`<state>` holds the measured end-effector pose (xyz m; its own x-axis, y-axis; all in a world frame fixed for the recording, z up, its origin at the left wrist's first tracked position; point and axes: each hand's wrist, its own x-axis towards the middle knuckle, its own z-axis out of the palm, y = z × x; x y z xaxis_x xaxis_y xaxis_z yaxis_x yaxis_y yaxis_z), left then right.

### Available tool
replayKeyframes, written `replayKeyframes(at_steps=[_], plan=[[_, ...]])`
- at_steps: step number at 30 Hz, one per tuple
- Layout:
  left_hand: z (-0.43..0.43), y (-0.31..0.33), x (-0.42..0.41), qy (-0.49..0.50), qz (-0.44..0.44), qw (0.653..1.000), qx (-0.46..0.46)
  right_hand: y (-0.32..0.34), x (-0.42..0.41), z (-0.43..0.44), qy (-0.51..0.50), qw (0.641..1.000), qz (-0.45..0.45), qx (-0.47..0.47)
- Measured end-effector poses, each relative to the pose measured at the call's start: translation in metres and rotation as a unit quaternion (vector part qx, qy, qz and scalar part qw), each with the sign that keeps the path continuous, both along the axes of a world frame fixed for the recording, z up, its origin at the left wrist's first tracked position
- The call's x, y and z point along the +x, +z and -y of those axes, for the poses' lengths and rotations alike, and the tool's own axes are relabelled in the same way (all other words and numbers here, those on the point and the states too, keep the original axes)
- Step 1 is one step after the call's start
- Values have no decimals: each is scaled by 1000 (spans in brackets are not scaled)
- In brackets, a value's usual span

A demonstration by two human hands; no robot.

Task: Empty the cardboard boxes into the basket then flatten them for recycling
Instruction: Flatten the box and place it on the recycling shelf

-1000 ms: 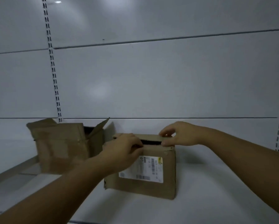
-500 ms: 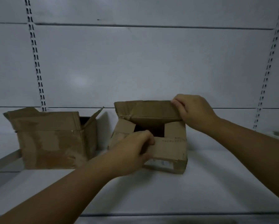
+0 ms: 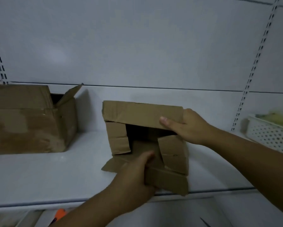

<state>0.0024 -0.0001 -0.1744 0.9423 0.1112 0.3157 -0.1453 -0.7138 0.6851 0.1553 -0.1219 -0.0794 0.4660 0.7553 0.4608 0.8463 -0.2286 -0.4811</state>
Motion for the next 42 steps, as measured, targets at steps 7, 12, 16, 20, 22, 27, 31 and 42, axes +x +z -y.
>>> replayKeyframes(at_steps=[7,12,16,20,22,27,31,42], plan=[[15,24,4,-19,-28,926,-375,2,6,-18,16,999,-33,11],[-22,35,-13,2,64,986,155,1,1,-22,39,999,-35,-15],[-72,32,-8,139,41,846,512,0,-4,-23,35,999,-18,-23],[-85,16,-35,146,62,862,481,-6,-8,-24,28,999,1,-46],[-101,9,-55,141,80,883,441,-10,-11,-30,28,997,27,-61],[-111,25,-81,179,180,920,298,-24,-26,-54,24,984,151,-97],[-92,72,-51,219,219,951,2,-53,-41,-64,35,944,254,-210],[-113,62,44,100,-179,918,338,-57,1,5,65,920,226,-312]])
